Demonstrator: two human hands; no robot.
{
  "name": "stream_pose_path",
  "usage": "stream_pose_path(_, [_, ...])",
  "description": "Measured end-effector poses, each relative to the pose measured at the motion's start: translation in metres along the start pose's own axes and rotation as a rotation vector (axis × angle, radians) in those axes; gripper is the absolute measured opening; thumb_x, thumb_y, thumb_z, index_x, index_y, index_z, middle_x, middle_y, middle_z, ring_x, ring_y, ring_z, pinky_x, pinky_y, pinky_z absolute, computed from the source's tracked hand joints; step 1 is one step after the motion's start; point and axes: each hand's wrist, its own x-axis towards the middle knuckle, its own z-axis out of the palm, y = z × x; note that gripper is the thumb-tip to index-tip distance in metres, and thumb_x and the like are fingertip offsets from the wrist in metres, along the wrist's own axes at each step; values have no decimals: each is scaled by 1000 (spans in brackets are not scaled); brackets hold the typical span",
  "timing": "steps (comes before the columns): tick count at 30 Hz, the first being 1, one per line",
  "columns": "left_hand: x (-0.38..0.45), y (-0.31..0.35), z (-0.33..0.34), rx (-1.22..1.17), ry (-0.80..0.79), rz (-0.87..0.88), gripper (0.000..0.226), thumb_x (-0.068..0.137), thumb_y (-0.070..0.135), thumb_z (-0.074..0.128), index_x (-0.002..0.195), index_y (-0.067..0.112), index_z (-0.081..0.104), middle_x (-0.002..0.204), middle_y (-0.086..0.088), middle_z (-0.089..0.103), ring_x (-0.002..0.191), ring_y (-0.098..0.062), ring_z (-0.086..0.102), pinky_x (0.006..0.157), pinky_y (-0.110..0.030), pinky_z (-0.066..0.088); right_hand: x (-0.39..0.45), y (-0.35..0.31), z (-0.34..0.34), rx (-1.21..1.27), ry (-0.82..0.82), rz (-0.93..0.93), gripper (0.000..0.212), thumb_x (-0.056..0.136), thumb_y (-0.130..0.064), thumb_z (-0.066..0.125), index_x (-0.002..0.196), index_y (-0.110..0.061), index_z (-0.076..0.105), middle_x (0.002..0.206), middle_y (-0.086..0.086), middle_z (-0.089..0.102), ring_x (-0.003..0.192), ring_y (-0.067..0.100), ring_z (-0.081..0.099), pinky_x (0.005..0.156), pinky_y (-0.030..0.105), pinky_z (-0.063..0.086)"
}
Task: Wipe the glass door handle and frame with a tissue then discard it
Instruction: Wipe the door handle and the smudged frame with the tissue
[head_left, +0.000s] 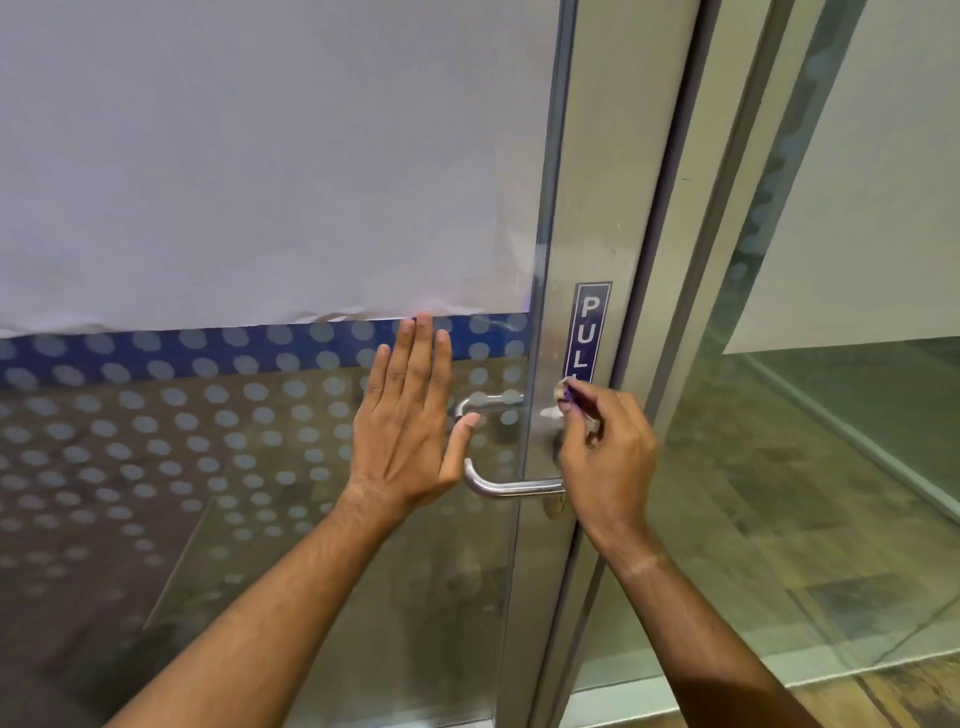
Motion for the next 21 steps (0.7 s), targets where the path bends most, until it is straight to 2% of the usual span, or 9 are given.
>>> stream_pose_path(2, [-11, -4, -10, 11, -28, -26, 86, 92, 45, 50, 154, -3, 16, 162, -24, 10, 152, -33, 7, 125, -44, 3, -4, -9, 7, 26, -5, -51, 26, 88, -3, 67, 113, -10, 69, 98, 0, 64, 88, 7, 60, 73, 18, 55])
stream_pose_path(4, [-22, -11, -22, 29, -53, -61, 85, 92, 46, 48, 154, -4, 17, 162, -25, 10, 153, -34, 7, 125, -45, 4, -8, -19, 13, 44, -25, -108, 28, 88, -1, 66, 115, -9, 68, 97, 2, 64, 84, 5, 58, 73, 22, 54])
stream_pose_path(9, [-55, -36, -56, 110, -105, -149, 83, 94, 49, 42, 154, -3, 17, 163, -24, 9, 153, -34, 7, 125, -45, 6, -27, -49, 33, 135, -130, -259, 26, 89, -1, 64, 114, -9, 65, 101, 5, 66, 90, 21, 63, 76, 40, 55])
stream_pose_path(13, [-95, -62, -86, 187, -157, -226, 83, 95, 50, 40, 154, -3, 16, 163, -23, 9, 153, -33, 5, 125, -45, 7, -54, -83, 58, 86, -168, -436, 39, 86, 2, 68, 123, -7, 66, 94, 8, 66, 84, 25, 60, 76, 33, 50])
stream_pose_path(15, [-117, -78, -104, 237, -185, -268, 83, 95, 50, 40, 155, -3, 16, 163, -23, 8, 153, -33, 5, 125, -45, 7, -73, -100, 71, 118, -201, -513, 44, 80, 9, 70, 121, -7, 68, 94, 11, 66, 87, 28, 61, 76, 31, 49])
stream_pose_path(21, [-185, -125, -160, 355, -234, -409, 83, 94, 51, 37, 155, -2, 15, 163, -24, 9, 153, -34, 7, 124, -47, 10, -132, -159, 113, 317, -360, -661, 48, 72, 20, 69, 114, -1, 70, 103, 21, 66, 101, 36, 66, 81, 40, 58])
